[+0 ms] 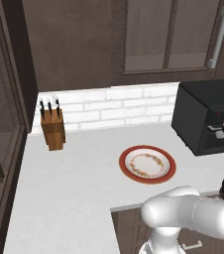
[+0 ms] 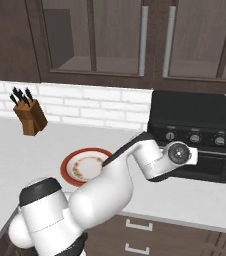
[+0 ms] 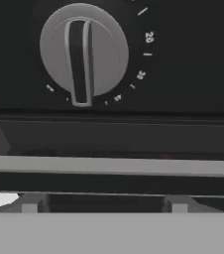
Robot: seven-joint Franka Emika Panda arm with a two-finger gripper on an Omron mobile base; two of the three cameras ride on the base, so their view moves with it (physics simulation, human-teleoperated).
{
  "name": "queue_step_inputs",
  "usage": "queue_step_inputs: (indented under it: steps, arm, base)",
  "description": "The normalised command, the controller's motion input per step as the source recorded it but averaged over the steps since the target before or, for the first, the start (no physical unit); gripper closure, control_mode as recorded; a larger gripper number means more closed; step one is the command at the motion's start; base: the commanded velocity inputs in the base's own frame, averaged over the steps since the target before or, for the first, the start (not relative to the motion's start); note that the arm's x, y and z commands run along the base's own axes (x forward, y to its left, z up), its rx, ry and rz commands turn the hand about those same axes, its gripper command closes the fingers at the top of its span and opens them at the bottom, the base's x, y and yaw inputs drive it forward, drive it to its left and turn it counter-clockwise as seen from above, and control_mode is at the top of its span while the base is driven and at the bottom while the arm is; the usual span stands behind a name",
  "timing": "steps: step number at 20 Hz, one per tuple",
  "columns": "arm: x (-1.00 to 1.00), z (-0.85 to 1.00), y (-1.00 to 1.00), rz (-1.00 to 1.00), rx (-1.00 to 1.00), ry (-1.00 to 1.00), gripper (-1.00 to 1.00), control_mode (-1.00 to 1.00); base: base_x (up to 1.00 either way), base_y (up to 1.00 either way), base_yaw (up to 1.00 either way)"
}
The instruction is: Pick up the kebab skewer and baguette bread, and place them inside the toaster oven. Close the toaster oven door and start by setting the timer.
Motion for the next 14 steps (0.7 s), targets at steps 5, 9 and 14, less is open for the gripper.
queue_step_inputs:
  steps: [5,9,14]
  arm:
    - [0.41,0.00,0.04,0.02,0.00,0.00,-1.00,-1.00]
    - [0.13,0.00,0.02,0.02,0.00,0.00,-1.00,-1.00]
    - [-0.62,0.22,0.00,0.01,0.00,0.00,-1.00,-1.00]
  base:
    - [0.00,0.00,0.00]
    - [0.00,0.00,0.00]
    - [0.00,0.00,0.00]
